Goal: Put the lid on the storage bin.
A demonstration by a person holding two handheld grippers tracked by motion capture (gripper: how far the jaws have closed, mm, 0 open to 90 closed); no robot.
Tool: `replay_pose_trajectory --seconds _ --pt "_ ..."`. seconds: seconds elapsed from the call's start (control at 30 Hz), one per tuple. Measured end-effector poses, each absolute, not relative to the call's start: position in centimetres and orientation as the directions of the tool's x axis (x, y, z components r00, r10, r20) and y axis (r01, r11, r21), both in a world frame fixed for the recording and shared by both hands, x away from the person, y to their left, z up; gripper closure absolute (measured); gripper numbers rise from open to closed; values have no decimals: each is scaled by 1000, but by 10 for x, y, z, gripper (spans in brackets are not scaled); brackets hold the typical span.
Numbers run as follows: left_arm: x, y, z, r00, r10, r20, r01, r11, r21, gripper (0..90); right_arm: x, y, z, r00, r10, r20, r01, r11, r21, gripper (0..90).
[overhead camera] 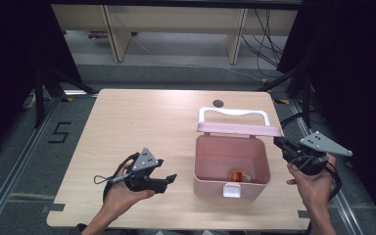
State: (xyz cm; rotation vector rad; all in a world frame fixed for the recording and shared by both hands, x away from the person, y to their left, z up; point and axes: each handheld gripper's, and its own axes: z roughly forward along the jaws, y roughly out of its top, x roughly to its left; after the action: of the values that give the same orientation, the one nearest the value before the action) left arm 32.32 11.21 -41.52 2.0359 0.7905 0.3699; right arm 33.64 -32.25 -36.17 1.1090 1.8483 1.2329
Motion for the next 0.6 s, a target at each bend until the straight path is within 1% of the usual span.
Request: replay_pose_trajectory --seconds 0.07,0.1,0.13,0.2,0.23,0.3,0.33,0.37,0.4,0.53,0.6 --pt "319 117 -417 752 659 -34 388 -399 831 332 334 -323 -363 -437 898 -49 301 198 933 861" --pt "317 119 -419 748 663 -35 385 -390 837 332 334 -324 -364 -446 893 -61 290 209 934 861" --pt "314 123 -420 749 662 -29 386 -400 831 330 333 -324 -364 -449 892 -46 306 202 930 862" --pt "308 129 -424 753 658 -26 387 -410 826 316 332 -325 -368 -449 891 -64 291 213 933 863" --pt "308 129 -424 753 658 -26 387 -410 826 315 331 -325 -368 -459 888 -39 315 203 927 863" --pt "300 135 -429 743 668 -41 392 -384 836 309 330 -325 -371 -451 891 -52 297 204 933 866" --pt "300 135 -429 743 668 -41 392 -384 836 306 330 -325 -371 -451 891 -52 297 204 933 866" --pt "298 138 -430 741 671 -34 387 -385 838 306 329 -325 -372 -463 886 -29 316 195 929 869" --pt "296 140 -433 735 677 -41 392 -373 841 303 329 -326 -374 -460 886 -50 305 211 929 874" --pt "292 148 -439 730 682 -47 404 -375 835 300 325 -327 -381 -468 884 -14 330 189 925 882" --pt "291 152 -442 727 686 -41 409 -384 828 299 325 -328 -382 -478 878 -22 323 199 925 882"
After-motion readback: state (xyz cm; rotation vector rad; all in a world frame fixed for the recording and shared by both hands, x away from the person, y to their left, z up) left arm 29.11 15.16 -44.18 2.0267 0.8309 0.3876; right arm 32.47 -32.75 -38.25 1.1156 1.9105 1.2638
